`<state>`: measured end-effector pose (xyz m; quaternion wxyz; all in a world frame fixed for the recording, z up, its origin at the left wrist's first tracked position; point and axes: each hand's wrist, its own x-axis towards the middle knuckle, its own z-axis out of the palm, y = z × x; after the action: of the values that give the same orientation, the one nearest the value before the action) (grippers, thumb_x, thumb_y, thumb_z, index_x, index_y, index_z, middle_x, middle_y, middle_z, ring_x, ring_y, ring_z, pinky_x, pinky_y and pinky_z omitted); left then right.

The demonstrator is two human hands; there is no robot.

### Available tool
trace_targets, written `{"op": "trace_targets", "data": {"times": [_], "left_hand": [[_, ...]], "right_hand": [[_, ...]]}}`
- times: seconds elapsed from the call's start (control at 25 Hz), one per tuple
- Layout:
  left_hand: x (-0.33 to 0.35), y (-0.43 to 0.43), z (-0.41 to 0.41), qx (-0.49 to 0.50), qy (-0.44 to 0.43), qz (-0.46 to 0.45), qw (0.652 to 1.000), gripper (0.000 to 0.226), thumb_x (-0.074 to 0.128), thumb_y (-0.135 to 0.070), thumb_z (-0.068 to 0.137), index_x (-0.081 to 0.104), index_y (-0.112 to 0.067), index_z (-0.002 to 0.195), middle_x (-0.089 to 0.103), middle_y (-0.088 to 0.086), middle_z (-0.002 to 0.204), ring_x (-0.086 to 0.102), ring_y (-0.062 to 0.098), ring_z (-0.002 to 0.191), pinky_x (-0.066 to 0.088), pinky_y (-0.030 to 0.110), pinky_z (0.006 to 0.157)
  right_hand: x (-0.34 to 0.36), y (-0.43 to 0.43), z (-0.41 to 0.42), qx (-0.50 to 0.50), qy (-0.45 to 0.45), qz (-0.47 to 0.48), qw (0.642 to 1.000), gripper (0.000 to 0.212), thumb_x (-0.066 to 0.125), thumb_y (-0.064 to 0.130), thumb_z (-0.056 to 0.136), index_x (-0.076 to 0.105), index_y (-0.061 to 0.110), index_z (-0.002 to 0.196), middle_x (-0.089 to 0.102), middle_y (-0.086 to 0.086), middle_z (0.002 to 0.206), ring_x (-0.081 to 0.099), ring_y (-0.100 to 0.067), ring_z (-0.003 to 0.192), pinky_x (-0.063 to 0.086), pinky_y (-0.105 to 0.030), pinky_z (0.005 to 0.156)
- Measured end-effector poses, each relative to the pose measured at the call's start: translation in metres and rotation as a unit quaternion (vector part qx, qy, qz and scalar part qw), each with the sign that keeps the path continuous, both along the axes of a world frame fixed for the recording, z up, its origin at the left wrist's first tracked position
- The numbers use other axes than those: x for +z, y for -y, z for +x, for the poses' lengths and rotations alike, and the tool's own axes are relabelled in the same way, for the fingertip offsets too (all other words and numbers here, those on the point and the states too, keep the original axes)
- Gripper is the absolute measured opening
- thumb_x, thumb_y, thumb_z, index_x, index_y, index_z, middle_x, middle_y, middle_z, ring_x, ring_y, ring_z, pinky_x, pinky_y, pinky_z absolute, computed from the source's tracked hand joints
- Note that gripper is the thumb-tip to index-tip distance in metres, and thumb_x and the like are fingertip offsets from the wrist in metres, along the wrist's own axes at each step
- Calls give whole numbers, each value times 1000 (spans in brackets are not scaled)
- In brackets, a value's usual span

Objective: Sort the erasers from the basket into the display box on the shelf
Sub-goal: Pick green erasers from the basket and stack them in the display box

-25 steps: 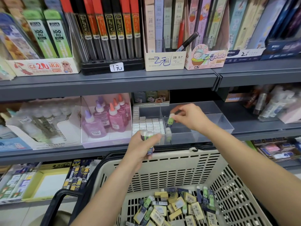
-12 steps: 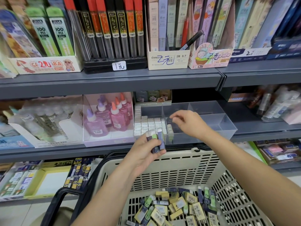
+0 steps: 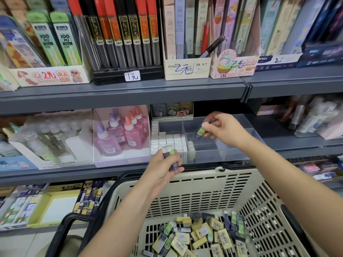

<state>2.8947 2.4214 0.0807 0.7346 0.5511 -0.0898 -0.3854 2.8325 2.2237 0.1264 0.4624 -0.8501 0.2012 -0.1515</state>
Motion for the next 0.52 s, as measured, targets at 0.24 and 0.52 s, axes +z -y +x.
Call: {"op": "trace_targets", "data": {"times": [0.24,0.52], "left_hand": [[4,2,0,-13,-44,-26,999,16,43,5,89,52,-8,86,55,8,73,57,18,67,55,28,60],[-2,-4,6,-13,13,-3,1000,13,52,0,91,61,-7,97,73,4,89,68,15,84,57,24,67]], "right_hand": [[-27,-5,28,5,-84,-168,982,5,58,26,89,59,23,85,71,-1,86,66,-19,84,48,-26,74],[-46,-10,32,76,-152,-212,962,32,37,21,100,63,12,115,65,-7,117,60,-25,107,42,-29,91]]}}
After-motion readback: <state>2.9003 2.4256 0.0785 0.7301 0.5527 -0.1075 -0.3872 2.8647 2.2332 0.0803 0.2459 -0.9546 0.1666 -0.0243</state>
